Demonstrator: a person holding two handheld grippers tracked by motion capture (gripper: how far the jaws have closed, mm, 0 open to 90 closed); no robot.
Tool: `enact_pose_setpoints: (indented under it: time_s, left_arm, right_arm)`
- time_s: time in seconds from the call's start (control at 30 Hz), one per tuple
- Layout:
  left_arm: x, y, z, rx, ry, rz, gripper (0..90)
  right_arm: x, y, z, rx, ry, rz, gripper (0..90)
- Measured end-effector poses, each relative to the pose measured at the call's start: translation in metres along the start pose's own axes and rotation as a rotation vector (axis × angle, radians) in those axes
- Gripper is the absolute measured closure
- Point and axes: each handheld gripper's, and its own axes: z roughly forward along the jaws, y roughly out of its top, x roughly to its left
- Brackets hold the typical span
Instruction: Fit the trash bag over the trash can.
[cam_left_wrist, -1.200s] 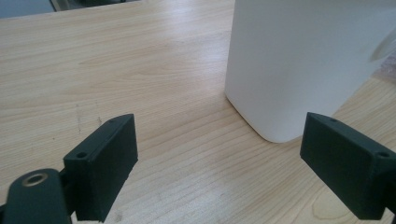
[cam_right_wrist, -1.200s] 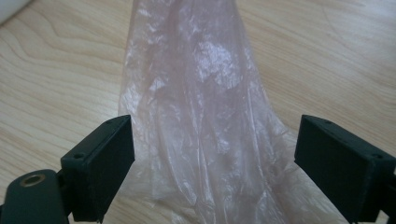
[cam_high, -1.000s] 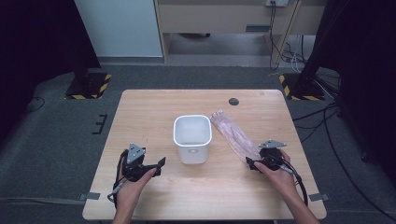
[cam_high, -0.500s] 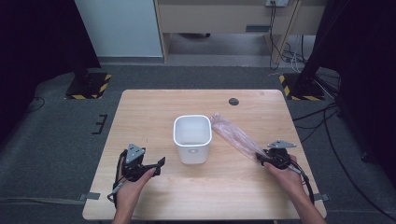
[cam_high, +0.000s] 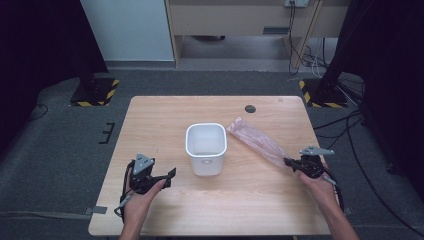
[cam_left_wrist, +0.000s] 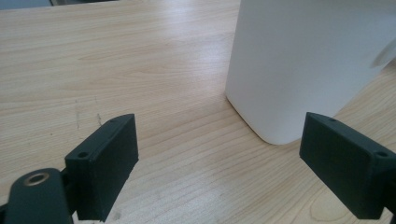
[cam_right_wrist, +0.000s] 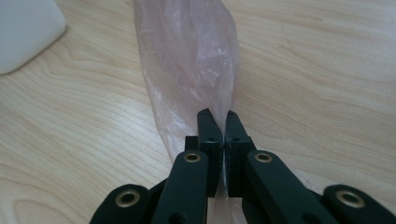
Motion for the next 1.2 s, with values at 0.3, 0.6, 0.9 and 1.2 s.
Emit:
enact_pose_setpoints:
  time_s: [0.3, 0.6, 0.9, 1.2]
  left_arm:
    - [-0.001, 0.001, 0.000, 0.002, 0.004, 0.017, 11.2]
    - [-0.001, 0.001, 0.001, 0.006, 0.006, 0.017, 11.2]
    - [-0.001, 0.000, 0.002, 0.011, 0.010, 0.016, 11.1]
    - [0.003, 0.001, -0.001, 0.000, 0.018, 0.004, 11.2]
  right_arm:
    - [0.009, 0.017, -0.030, -0.048, 0.081, -0.036, 89.0]
    - [0.007, 0.034, -0.057, -0.090, 0.119, -0.034, 89.3]
    - [0.006, 0.052, -0.077, -0.123, 0.155, -0.061, 89.5]
    - [0.018, 0.068, -0.086, -0.113, 0.238, -0.136, 89.5]
